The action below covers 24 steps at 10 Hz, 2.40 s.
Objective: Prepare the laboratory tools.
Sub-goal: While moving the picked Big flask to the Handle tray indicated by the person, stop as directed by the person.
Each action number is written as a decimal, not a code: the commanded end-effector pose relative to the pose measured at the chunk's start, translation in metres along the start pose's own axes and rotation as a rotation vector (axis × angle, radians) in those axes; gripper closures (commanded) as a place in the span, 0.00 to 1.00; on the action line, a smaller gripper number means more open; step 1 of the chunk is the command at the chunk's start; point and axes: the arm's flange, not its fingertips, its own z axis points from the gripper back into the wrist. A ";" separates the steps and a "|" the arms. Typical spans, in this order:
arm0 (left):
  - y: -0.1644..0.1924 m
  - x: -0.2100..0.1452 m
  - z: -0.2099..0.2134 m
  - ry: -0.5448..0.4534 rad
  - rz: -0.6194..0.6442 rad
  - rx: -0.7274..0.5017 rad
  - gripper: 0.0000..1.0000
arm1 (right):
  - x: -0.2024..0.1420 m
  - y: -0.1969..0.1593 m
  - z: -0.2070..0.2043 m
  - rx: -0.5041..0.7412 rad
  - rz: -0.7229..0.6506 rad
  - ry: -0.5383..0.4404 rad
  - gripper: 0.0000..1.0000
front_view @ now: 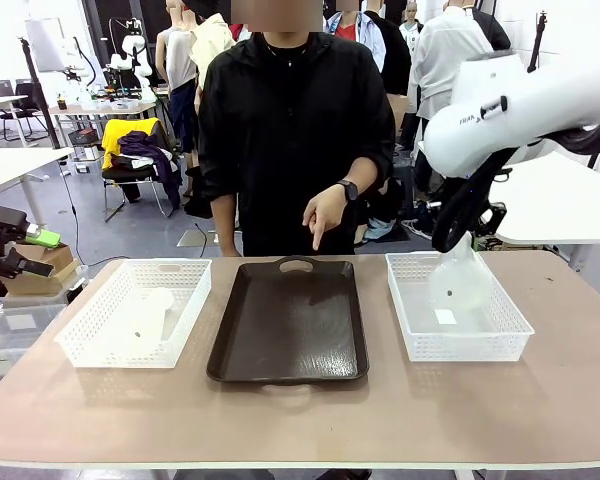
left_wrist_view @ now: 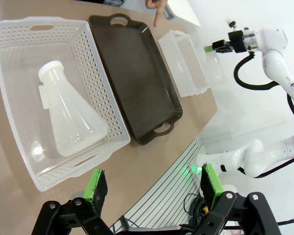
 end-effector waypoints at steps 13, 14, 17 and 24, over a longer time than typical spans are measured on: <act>0.000 -0.002 0.002 0.011 -0.009 0.005 0.00 | 0.025 0.301 -0.017 -0.009 0.414 0.151 1.00; 0.000 -0.002 0.002 0.011 -0.009 0.005 0.00 | 0.025 0.313 -0.028 0.008 0.417 0.155 1.00; 0.000 -0.002 0.002 0.011 -0.009 0.005 0.00 | 0.032 0.338 -0.060 0.027 0.449 0.213 1.00; 0.000 -0.002 0.002 0.011 -0.009 0.005 0.00 | 0.006 0.319 -0.082 0.022 0.440 0.207 1.00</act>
